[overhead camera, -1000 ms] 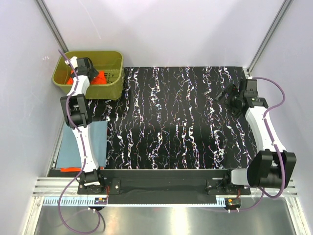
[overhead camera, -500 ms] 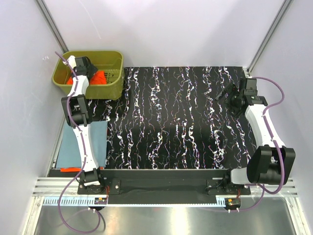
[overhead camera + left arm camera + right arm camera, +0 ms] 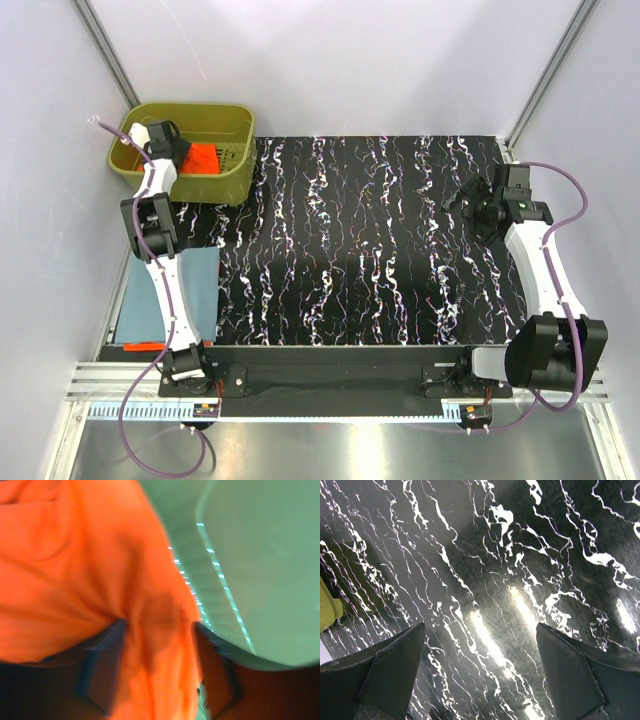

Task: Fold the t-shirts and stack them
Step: Grab the tshirt from the pile

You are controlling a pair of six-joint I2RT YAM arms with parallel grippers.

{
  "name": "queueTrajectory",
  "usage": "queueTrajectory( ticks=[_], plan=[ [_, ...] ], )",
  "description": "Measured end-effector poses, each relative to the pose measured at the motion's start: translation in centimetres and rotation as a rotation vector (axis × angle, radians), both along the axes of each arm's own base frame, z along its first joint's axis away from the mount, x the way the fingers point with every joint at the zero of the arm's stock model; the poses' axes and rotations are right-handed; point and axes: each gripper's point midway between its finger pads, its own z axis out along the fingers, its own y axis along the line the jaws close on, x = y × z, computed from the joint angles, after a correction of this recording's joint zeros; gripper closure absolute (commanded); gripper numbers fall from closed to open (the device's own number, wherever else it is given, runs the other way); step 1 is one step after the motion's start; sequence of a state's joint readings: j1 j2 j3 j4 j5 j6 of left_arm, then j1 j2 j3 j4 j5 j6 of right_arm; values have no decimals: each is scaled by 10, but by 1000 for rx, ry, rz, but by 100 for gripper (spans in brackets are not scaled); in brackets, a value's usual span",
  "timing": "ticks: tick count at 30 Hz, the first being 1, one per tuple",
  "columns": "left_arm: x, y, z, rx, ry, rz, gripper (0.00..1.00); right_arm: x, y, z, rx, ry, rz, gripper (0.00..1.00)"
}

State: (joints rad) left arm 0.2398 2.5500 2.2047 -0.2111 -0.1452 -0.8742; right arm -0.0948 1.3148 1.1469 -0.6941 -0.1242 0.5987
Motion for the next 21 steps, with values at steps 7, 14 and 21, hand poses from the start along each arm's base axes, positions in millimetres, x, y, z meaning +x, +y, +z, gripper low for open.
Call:
queueTrajectory(
  ticks=[7,14,21],
  plan=[
    [0,-1,-8,-95,-13,15,91,-9,1,-1,13,15,-14,0],
    [7,-11,4,-177,-89,-24,100,-15,3,-8,41,45,-44,0],
    [6,-26,39,-285,-219,-35,100,-10,4,-5,49,21,-44,0]
  ],
)
